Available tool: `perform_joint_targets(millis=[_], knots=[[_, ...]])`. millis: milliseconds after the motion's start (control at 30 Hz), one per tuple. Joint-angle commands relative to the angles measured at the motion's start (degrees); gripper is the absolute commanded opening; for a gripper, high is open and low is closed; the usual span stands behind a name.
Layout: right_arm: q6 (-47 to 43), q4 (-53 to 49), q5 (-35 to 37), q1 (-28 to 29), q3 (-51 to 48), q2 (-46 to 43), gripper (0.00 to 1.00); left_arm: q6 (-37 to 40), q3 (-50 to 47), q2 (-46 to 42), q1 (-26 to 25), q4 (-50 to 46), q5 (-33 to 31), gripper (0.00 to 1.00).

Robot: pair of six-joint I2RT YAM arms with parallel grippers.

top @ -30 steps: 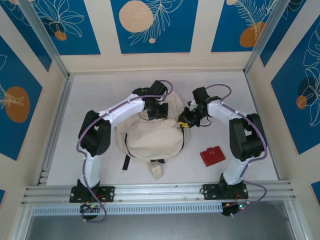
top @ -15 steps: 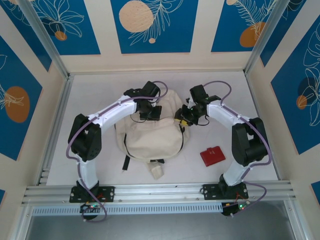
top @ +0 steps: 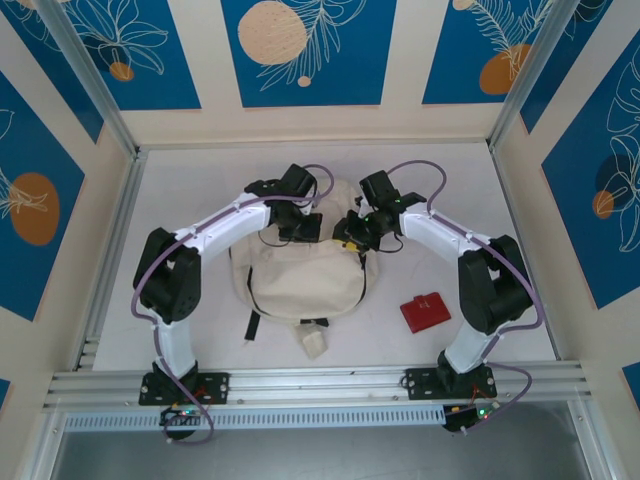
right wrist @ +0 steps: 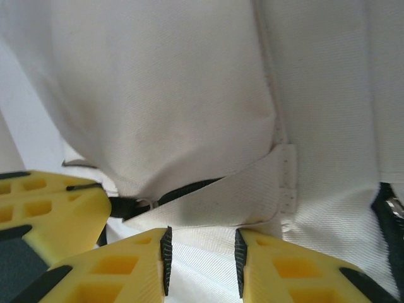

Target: Pack books, pencil case, and school supplies into a backpack

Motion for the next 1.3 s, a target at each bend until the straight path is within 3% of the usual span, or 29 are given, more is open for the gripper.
perform_joint_targets(millis=[0,133,300,600,800,1133,1267], knots=[[2.8,-2.6,6.0,0.3,-0.7,1.9,0.34,2.4,-2.3,-3.4,1.6,-1.9,-2.0,0.0],[4.6,0.3,4.8,0.5,-1.1,6.0,0.3,2.5,-5.5,-5.6,3.6,-1.0,-1.2,0.0],[6.3,0.4,8.3,2.4,-2.0,6.8,0.31,4.4,-8.6,-8.8,6.7,-2.5,-1.7,0.0],[3.2,-5.2,10.7,2.7,-1.4,7.8,0.33,3.9,-16.6,-17.1,16.0,-3.3,-8.2,0.0],[-0.5,-7.5,9.1,3.2,0.7,8.2,0.34,2.0,-21.6,-18.2,18.2,-1.8,-9.9,0.0],[-5.1,-9.9,11.0,4.6,4.2,3.7,0.37,1.3,-20.3,-16.3,18.8,-4.4,-15.2,0.0],[-5.5,-10.7,13.2,4.5,2.4,-3.1,0.49,1.6,-18.4,-15.3,18.9,-6.0,-13.2,0.06]])
